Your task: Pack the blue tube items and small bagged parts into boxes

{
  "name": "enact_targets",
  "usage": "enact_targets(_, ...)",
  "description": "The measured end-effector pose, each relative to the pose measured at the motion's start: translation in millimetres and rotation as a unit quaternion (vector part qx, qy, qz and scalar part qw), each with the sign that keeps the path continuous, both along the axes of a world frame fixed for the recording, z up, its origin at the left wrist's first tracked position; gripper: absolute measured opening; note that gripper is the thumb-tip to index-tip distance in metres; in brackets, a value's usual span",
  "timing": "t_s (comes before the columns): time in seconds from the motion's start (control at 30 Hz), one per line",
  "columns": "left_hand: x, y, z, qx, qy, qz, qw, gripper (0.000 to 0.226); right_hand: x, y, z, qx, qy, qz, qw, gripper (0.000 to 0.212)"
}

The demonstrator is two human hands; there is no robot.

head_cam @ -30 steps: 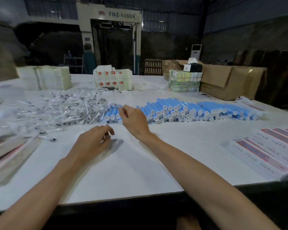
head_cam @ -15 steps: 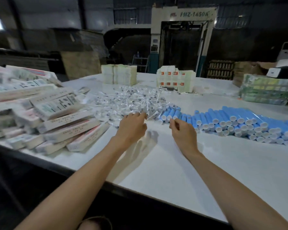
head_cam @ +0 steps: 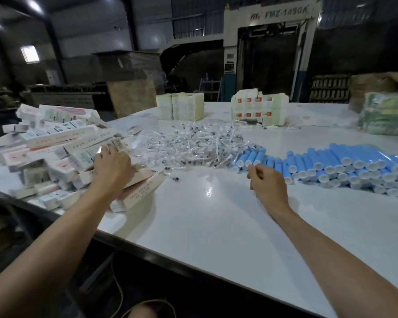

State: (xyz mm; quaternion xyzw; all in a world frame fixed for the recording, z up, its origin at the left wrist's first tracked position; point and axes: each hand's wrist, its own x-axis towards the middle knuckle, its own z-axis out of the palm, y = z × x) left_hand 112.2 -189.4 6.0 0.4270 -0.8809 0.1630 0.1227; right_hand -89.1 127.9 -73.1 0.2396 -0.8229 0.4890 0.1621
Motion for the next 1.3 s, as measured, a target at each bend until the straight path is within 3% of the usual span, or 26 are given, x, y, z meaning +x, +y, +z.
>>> enact_targets(0.13, 1.3, -5.6, -1.4, -0.023, -0.033, -0.007, 0.999, 0.063, 1.9, 0.8, 0.6, -0.006, -0.005, 0.005, 1.000, 0.042)
enact_targets(0.33, 4.0, 2.0, 3.1, -0.108, -0.051, -0.051, 0.992, 0.030, 3.7, 2.9, 1.7, -0.009, -0.017, 0.011, 1.000, 0.042)
enact_targets(0.47, 2.7, 9.5, 16.5, -0.083, 0.053, -0.164, 0.982, 0.034, 5.1, 2.5, 2.2, -0.007, -0.017, 0.013, 1.000, 0.042)
enact_targets(0.57, -6.1, 22.5, 37.3, -0.124, 0.066, -0.248, 0.959, 0.018, 5.9, 2.4, 4.2, -0.003, -0.016, 0.012, 1.000, 0.040)
enact_targets(0.67, -21.1, 44.6, 51.2, 0.024, 0.202, -0.317, 0.926, 0.028, 7.5, 3.8, 4.7, -0.007, -0.019, 0.018, 1.000, 0.040)
enact_targets(0.73, -34.8, 59.6, 52.2, 0.153, 0.260, -0.346, 0.888, 0.035, 8.6, 4.4, 4.8, -0.009, -0.022, 0.021, 0.999, 0.041)
enact_targets(0.8, -49.3, 74.1, 44.9, 0.294, 0.301, -0.371, 0.828, 0.039, 9.2, 4.1, 4.9, -0.005, -0.023, 0.021, 1.000, 0.041)
enact_targets(0.93, -83.0, 104.1, 11.6, 0.584, 0.332, -0.396, 0.626, 0.045, 7.3, 3.8, 4.8, 0.005, -0.025, 0.016, 1.000, 0.041)
enact_targets(1.0, -101.9, 118.9, -9.4, 0.665, 0.350, -0.398, 0.526, 0.043, 6.8, 3.9, 3.9, 0.007, -0.025, 0.012, 1.000, 0.040)
enact_targets(1.07, -117.1, 131.5, -29.4, 0.711, 0.372, -0.380, 0.461, 0.041, 6.7, 2.8, 3.6, 0.008, -0.026, -0.002, 1.000, 0.040)
enact_targets(1.13, -127.5, 139.8, -48.6, 0.731, 0.378, -0.367, 0.434, 0.040, 3.1, 3.5, 5.2, 0.010, -0.021, -0.037, 0.999, 0.039)
enact_targets(1.3, -138.5, 138.1, -69.3, 0.730, 0.383, -0.371, 0.427, 0.048, -36.7, 17.5, 25.4, 0.097, 0.041, -0.170, 0.980, 0.019)
